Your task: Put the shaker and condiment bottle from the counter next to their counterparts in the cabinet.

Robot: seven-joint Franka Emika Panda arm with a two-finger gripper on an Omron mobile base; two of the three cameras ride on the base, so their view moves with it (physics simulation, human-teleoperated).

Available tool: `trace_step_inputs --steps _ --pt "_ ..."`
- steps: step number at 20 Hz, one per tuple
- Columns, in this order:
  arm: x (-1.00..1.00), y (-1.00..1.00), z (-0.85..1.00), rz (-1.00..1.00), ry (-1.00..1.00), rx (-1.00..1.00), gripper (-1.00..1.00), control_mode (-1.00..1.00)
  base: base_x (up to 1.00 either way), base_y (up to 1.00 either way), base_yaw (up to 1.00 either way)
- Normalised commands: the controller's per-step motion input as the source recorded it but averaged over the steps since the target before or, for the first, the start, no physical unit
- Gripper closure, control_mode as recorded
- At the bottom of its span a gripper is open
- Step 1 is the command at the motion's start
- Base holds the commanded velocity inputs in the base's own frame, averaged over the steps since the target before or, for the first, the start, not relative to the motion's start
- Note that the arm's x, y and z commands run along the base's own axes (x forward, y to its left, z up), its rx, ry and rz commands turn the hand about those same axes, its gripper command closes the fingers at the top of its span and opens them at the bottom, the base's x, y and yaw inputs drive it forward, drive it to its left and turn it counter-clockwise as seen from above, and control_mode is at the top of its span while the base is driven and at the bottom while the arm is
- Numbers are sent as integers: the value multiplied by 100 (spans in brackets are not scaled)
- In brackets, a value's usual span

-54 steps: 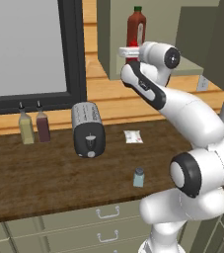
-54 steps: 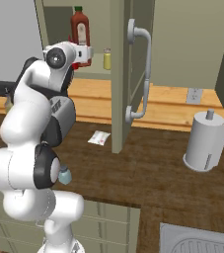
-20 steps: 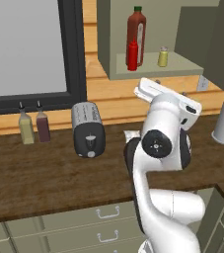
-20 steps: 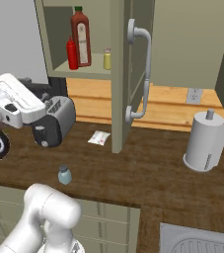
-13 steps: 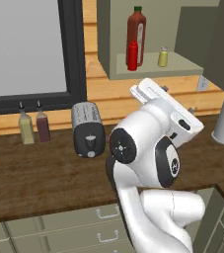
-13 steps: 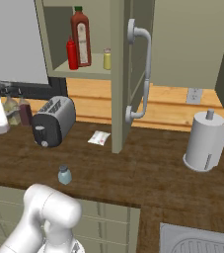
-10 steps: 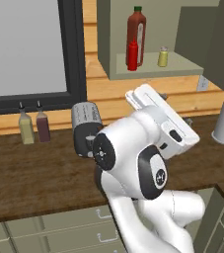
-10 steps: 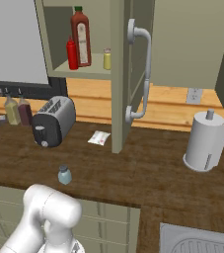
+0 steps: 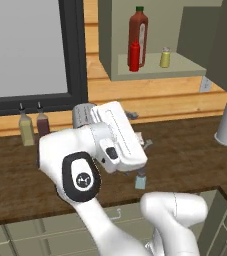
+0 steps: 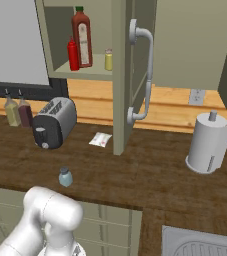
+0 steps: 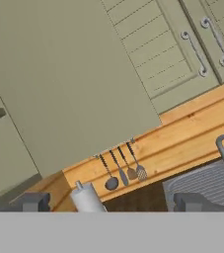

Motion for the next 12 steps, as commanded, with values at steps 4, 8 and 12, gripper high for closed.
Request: trace_step_inputs --steps 4,8,12 --pt "31 62 -43 -31 3 0 -100 -100 0 0 0" --pt "25 6 -42 -29 9 4 -100 -100 0 0 0" --pt "47 -18 -38 -16 16 17 -100 -100 0 0 0"
